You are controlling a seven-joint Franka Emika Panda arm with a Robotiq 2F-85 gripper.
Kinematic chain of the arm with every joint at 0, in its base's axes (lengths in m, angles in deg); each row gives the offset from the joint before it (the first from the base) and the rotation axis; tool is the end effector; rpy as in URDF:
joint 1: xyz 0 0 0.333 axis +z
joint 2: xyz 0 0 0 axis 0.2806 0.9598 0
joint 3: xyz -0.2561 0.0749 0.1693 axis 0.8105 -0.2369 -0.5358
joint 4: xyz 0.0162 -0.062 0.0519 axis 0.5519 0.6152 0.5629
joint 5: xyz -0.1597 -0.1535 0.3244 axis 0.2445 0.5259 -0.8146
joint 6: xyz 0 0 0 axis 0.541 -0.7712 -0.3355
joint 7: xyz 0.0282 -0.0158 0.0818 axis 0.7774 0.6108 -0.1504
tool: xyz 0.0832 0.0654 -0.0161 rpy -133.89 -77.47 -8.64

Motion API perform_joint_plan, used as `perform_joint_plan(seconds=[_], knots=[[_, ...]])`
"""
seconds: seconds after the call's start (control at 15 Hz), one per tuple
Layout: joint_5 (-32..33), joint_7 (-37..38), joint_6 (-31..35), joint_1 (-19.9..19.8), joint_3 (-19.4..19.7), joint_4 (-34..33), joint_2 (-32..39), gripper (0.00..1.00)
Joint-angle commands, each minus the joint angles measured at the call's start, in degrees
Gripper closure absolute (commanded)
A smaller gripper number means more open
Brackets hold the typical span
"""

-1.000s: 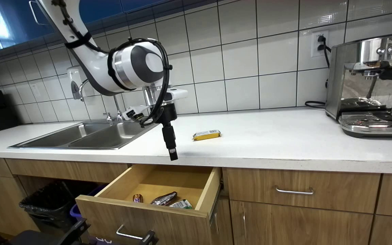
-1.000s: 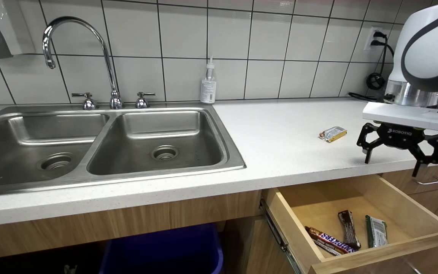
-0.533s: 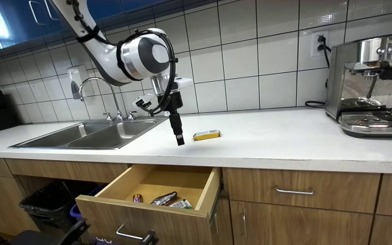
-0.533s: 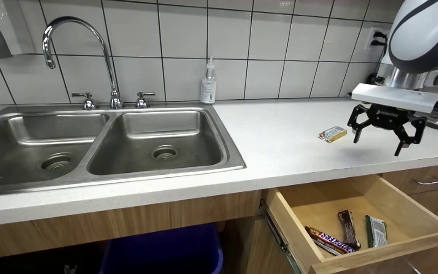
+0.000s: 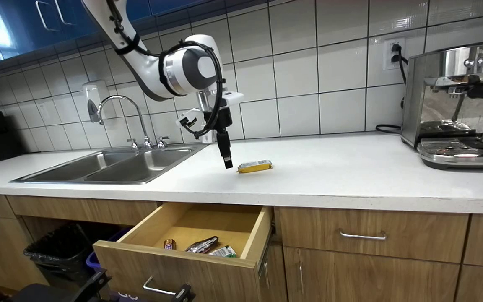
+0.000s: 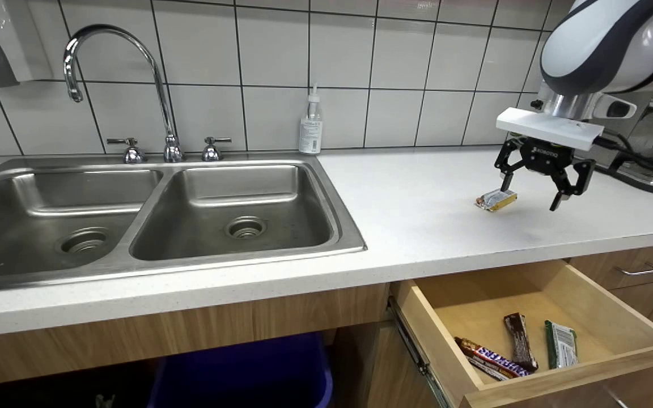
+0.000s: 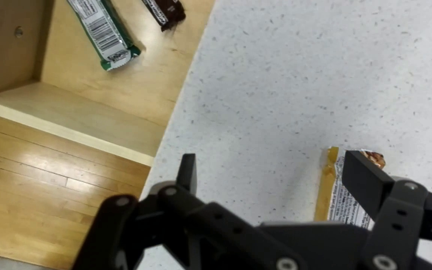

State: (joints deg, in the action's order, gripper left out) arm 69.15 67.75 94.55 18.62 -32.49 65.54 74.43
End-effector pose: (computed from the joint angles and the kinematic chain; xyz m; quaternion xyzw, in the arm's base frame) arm 0.5637 -0.0684 0.2621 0.8515 -0.5227 0.0405 0.0099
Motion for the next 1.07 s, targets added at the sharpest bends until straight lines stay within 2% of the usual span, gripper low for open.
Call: perform_joint_plan(seconds=[0.0, 1.0], knots=[[-2.9, -0.9, -1.9, -1.1, -1.2, -6.7, 4.6, 0.0], [-7.4, -0.8, -4.1, -2.4, -0.7, -21.3, 17.0, 0.0]])
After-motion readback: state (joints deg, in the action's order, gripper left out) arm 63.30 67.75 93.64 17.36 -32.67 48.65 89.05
